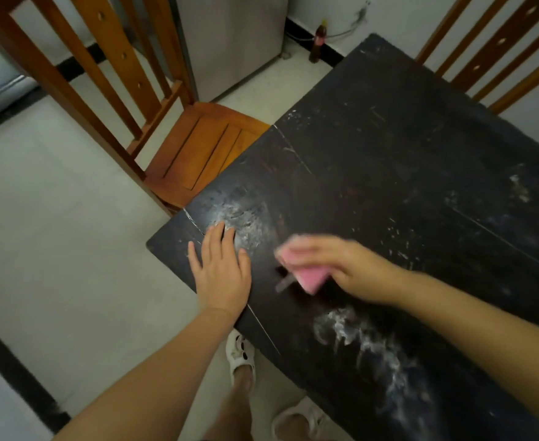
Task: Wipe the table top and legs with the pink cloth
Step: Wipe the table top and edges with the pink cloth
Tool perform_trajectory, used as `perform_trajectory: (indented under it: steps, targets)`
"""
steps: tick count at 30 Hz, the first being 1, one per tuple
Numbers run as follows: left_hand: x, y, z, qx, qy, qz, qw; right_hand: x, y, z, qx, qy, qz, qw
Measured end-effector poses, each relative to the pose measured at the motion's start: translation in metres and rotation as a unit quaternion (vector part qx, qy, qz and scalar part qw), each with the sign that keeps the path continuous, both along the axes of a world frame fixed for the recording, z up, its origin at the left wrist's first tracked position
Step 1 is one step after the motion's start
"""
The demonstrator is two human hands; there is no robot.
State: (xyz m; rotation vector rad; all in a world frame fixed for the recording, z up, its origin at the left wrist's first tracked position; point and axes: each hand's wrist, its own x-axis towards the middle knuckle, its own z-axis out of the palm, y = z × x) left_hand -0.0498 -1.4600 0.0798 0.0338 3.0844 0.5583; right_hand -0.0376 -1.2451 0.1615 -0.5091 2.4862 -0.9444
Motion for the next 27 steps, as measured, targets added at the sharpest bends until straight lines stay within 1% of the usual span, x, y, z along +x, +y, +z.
perform_trajectory:
  steps: [2, 4, 5, 7, 9, 10, 12, 13, 14, 15, 17, 18, 19, 20, 22, 24, 25, 27]
  targets:
    - [-0.001, -0.001, 0.000, 0.028, 0.008, 0.013, 0.999, -0.046, -0.025, -0.017, 0.020, 0.045, -0.007, 0.999]
    - [0.000, -0.002, 0.001, 0.045, 0.021, 0.018, 0.999, -0.059, -0.044, -0.038, 0.036, 0.051, 0.031, 0.998]
    - [0.000, -0.002, 0.001, 0.047, 0.026, 0.017, 0.998, -0.050, -0.046, -0.046, 0.048, 0.049, 0.052, 0.996]
    - [0.000, -0.002, 0.000, 0.048, 0.025, 0.014, 0.998, -0.003, -0.031, -0.048, 0.062, 0.039, 0.075, 0.994]
    - [0.001, -0.002, 0.000, 0.047, 0.018, 0.010, 0.999, 0.059, -0.005, -0.037, 0.022, -0.009, 0.110, 0.994]
    - [0.002, -0.001, 0.000, 0.046, 0.014, 0.003, 0.999, 0.083, 0.008, -0.028, 0.002, -0.048, 0.117, 0.992]
    - [0.004, 0.000, 0.002, 0.042, 0.008, -0.036, 0.998, 0.101, 0.029, -0.010, -0.016, -0.138, 0.079, 0.987]
    - [0.007, 0.002, 0.003, 0.042, 0.007, -0.059, 0.997, 0.095, 0.035, -0.002, -0.017, -0.167, 0.043, 0.985]
    - [0.010, 0.006, 0.005, 0.047, 0.006, -0.078, 0.996, 0.080, 0.036, 0.009, -0.022, -0.174, -0.002, 0.985]
    - [0.014, 0.012, 0.007, 0.060, 0.003, -0.092, 0.994, 0.060, 0.037, 0.015, -0.025, -0.155, -0.065, 0.986]
    - [0.024, 0.024, 0.012, 0.091, -0.004, -0.108, 0.990, 0.012, 0.038, 0.017, -0.031, -0.078, -0.189, 0.978]
    - [0.029, 0.030, 0.013, 0.101, -0.005, -0.110, 0.989, -0.012, 0.036, 0.010, -0.026, -0.044, -0.228, 0.972]
    - [0.033, 0.034, 0.013, 0.103, -0.003, -0.108, 0.989, -0.030, 0.028, 0.000, -0.007, -0.009, -0.238, 0.971]
    - [0.037, 0.036, 0.011, 0.099, 0.000, -0.101, 0.990, -0.043, 0.018, -0.012, 0.014, 0.009, -0.224, 0.974]
    - [0.041, 0.035, 0.007, 0.090, 0.011, -0.088, 0.992, -0.041, -0.001, -0.039, 0.033, 0.032, -0.164, 0.985]
    - [0.041, 0.034, 0.005, 0.091, 0.017, -0.082, 0.992, -0.003, -0.004, -0.055, 0.058, 0.058, -0.102, 0.991]
    - [0.041, 0.034, 0.005, 0.090, 0.012, -0.084, 0.992, 0.025, 0.000, -0.056, 0.058, 0.056, -0.077, 0.994]
    - [0.043, 0.037, 0.004, 0.072, 0.004, -0.112, 0.991, 0.084, 0.011, -0.049, 0.048, 0.019, -0.045, 0.998]
